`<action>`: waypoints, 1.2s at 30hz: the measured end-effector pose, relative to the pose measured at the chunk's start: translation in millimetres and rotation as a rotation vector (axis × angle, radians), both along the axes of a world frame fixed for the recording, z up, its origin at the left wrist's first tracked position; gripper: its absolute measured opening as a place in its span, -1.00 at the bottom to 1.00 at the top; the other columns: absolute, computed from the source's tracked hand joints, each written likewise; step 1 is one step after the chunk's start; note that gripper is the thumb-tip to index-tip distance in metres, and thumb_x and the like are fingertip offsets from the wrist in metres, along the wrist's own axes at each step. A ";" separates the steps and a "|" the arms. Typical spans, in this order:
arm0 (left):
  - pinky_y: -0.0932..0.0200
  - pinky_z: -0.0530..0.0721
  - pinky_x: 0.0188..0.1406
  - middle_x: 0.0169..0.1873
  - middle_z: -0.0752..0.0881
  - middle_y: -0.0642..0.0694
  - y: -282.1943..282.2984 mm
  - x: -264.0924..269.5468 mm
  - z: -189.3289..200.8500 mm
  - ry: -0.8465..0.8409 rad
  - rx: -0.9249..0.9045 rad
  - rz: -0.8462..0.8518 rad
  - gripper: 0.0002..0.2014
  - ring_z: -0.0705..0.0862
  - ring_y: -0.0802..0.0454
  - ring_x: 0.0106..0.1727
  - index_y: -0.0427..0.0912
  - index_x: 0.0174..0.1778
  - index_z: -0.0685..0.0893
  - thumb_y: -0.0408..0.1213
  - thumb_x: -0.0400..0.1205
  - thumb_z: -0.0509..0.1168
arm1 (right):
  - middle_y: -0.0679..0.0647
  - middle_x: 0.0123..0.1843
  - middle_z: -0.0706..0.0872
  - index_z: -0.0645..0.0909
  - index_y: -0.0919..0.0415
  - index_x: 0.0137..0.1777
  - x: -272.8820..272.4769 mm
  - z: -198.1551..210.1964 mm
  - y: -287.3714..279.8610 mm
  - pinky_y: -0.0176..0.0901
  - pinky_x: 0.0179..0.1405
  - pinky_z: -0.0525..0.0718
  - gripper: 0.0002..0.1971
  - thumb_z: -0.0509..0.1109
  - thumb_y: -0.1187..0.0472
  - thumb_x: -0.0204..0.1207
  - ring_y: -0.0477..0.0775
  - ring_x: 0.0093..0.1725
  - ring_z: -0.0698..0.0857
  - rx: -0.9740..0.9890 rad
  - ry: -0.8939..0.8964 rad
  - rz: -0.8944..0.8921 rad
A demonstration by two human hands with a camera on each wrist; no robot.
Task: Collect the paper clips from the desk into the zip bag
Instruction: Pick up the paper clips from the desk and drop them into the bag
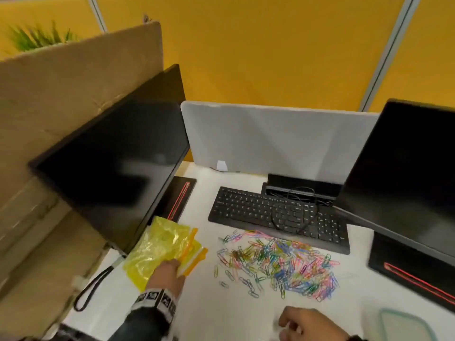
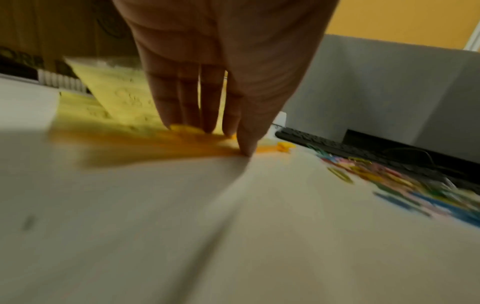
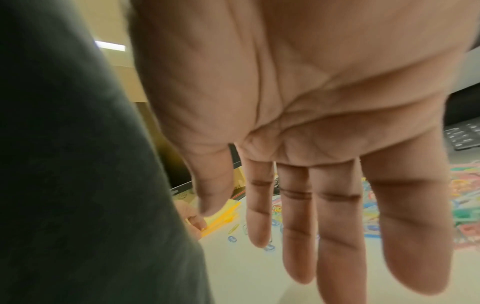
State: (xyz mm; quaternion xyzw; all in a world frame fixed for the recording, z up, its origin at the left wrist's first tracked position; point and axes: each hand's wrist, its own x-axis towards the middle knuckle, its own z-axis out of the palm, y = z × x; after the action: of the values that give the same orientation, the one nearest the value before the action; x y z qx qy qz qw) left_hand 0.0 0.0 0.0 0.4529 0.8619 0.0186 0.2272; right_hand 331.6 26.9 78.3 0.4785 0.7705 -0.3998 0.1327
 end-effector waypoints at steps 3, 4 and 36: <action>0.16 0.53 0.21 0.25 0.66 -0.16 -3.2 -7.4 6.6 -0.035 0.067 0.076 -0.66 0.61 -0.11 0.25 -0.12 0.25 0.60 -0.35 0.56 0.17 | -0.13 -0.09 0.71 0.59 -0.16 -0.19 22.0 -11.2 -5.9 -0.45 -0.06 0.53 -0.79 0.36 -0.25 0.38 -0.26 -0.09 0.64 -0.013 0.017 -0.254; 0.15 0.55 0.20 0.23 0.66 -0.16 -5.1 -9.9 6.5 -0.057 0.071 0.084 -0.66 0.62 -0.12 0.23 -0.13 0.25 0.60 -0.33 0.55 0.20 | -0.09 -0.12 0.74 0.60 -0.14 -0.26 28.2 -13.4 -2.9 -0.42 -0.11 0.53 -0.71 0.38 -0.33 0.29 -0.20 -0.11 0.66 -0.001 0.001 -0.290; 0.16 0.51 -0.20 -0.18 0.57 0.02 28.3 123.2 94.9 -0.311 0.708 -0.232 -0.76 0.50 0.16 -0.35 -0.12 -0.28 0.59 -0.59 0.39 0.19 | 0.28 -0.44 0.67 0.41 0.21 -0.27 -63.2 11.9 53.2 -0.33 -0.70 0.48 -0.79 0.34 0.44 0.48 0.00 -0.65 0.60 -0.084 0.628 -0.747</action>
State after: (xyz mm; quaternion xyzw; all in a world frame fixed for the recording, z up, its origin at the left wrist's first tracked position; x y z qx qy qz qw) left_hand 123.2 28.3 94.9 0.5893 0.7008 0.3569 0.1852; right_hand 268.4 80.1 90.3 0.5729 0.5319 -0.5758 -0.2394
